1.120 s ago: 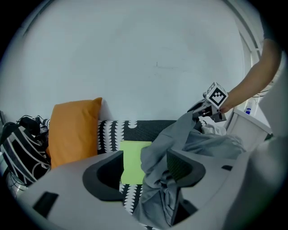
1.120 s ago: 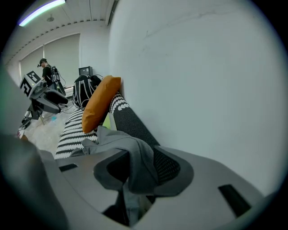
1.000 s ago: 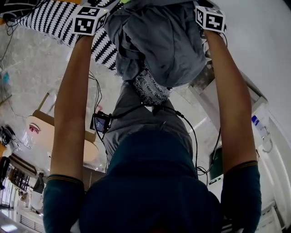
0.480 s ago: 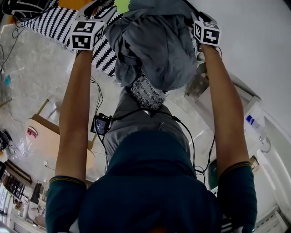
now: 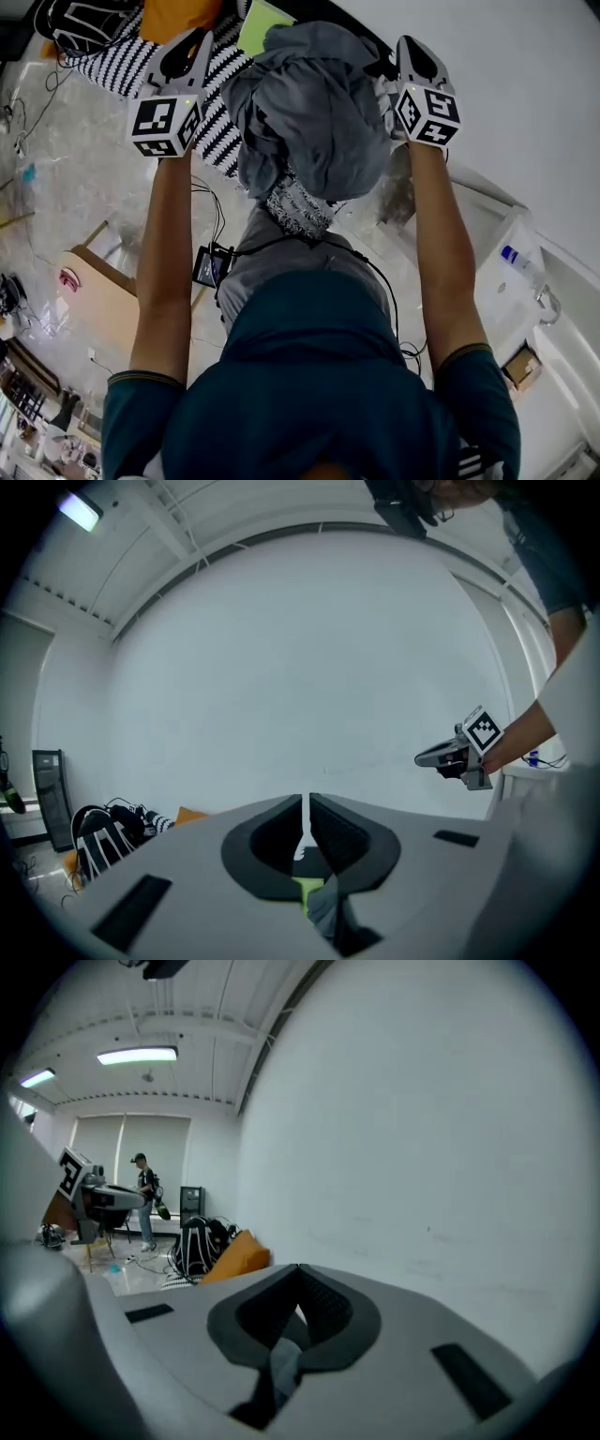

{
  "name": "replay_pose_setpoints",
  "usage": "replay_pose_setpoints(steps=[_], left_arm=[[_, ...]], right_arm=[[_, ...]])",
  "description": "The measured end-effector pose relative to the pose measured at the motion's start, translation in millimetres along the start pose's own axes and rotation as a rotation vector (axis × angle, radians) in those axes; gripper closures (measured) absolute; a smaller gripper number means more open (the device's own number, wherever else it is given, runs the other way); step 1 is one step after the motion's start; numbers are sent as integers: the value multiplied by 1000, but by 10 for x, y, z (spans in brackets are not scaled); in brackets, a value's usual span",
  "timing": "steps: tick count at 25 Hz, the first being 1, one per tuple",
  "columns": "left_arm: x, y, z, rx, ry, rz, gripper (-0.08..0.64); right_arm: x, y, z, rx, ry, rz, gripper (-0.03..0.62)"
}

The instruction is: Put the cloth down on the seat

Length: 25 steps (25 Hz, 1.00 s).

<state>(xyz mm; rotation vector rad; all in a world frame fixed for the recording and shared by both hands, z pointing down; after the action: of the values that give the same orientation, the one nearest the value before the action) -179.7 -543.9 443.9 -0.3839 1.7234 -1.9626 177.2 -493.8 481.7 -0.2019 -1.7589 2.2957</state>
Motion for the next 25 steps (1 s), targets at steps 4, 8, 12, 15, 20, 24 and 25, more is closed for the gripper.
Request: replay_pose_setpoints(steps=[4,8,12,15,20,24,25], left_arm=[[-117,470,-345,-108,22,-5,555],[-327,864,-687,-184,26,31,555],[-565,1191,-1026,-239,25,56,555],[-734,1390,-1261,-267,24,91,555],[-940,1653,-1619,-308,38,126,555],[-1093,1762,-1881,-315,58,138,555],[-1135,1776,-1953,-314,63,138,555]], right_arm=[[242,627,-471,-162,70,-62,579],[508,1178,-951,-289,135,-117,580],[676,1555,-1352,-369,182,-155,580],[749,1746,-1616,-411,204,-186,580],[790,1898,-2000,-457,226,-210,580],[800,1905,-2305,-473,243,-214,580],[806,1894,-2382,-471,249,-215,580]])
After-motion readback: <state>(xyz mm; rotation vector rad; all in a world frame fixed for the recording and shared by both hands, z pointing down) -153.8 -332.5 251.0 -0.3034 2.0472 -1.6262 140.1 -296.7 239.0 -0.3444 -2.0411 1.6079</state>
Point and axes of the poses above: the fingertips, and each gripper's own axes: z forward along the fingers, x to its left, y out of its top, the point moved 5 cm from there along -z, backward along the fingers, and after that the axes turned 8 degrees about y, right-handed, at the moved point
